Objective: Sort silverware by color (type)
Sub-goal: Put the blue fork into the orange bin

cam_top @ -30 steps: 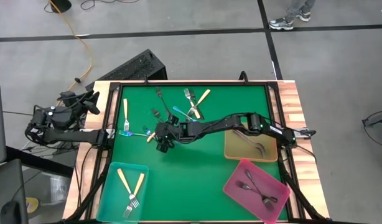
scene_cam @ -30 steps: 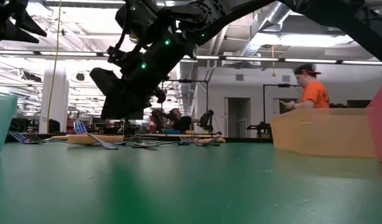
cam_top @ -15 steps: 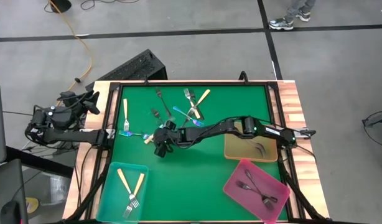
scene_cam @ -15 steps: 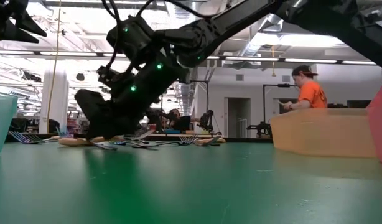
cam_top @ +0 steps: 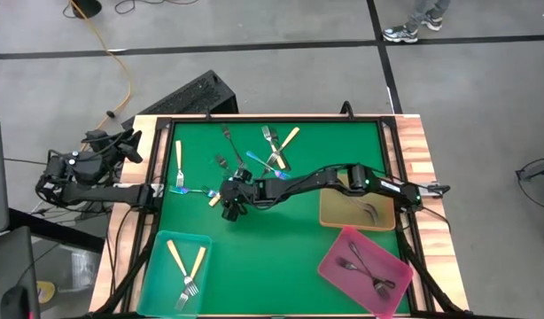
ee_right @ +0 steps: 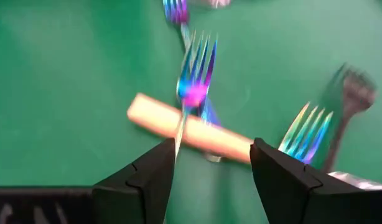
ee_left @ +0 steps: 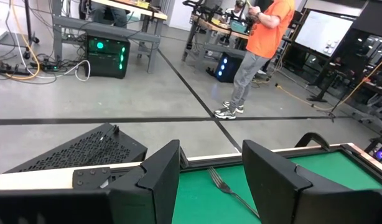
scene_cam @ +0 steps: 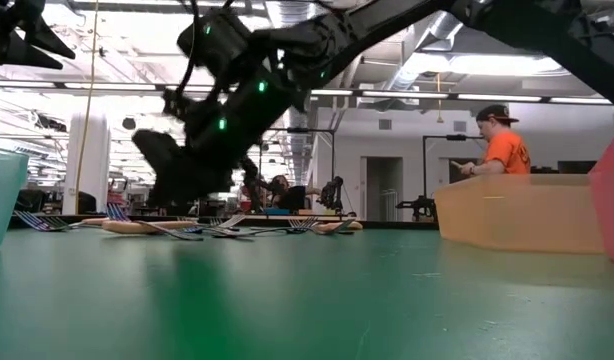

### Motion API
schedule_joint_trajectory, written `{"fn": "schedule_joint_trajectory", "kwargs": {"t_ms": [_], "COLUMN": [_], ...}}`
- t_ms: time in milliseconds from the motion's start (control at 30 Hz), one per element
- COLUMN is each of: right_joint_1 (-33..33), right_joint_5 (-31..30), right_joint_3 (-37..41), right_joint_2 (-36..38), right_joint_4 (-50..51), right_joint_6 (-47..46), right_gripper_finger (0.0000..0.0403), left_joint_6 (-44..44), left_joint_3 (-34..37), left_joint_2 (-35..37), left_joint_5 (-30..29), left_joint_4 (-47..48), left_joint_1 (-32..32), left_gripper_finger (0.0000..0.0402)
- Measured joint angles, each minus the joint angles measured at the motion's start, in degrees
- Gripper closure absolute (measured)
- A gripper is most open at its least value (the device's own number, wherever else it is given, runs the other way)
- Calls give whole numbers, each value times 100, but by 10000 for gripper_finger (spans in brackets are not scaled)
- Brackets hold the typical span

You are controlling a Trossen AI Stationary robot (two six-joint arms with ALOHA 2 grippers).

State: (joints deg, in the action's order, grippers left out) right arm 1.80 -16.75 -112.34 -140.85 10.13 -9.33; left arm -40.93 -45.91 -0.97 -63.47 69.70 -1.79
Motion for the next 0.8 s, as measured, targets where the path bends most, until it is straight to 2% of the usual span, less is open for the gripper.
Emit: {"fn": "schedule_joint_trajectory", "kwargs": {"t_ms": [400,800], "right_joint_1": [166,107], "right_joint_5": [2,2], "right_joint_3": [19,0], "right_joint_2": [88,-512], "right_joint_4": [-159,-135], "right_joint_6": [141,-151], "right_gripper_finger": [175,175], "left_joint_6": [1,2], "left_joint_3": [0,0], "left_joint_2": [0,0], "left_joint_5": [-1,-1], "left_joint_4": [0,-1], "left_joint_1": [1,-1], "left_gripper_finger": [243,243]}}
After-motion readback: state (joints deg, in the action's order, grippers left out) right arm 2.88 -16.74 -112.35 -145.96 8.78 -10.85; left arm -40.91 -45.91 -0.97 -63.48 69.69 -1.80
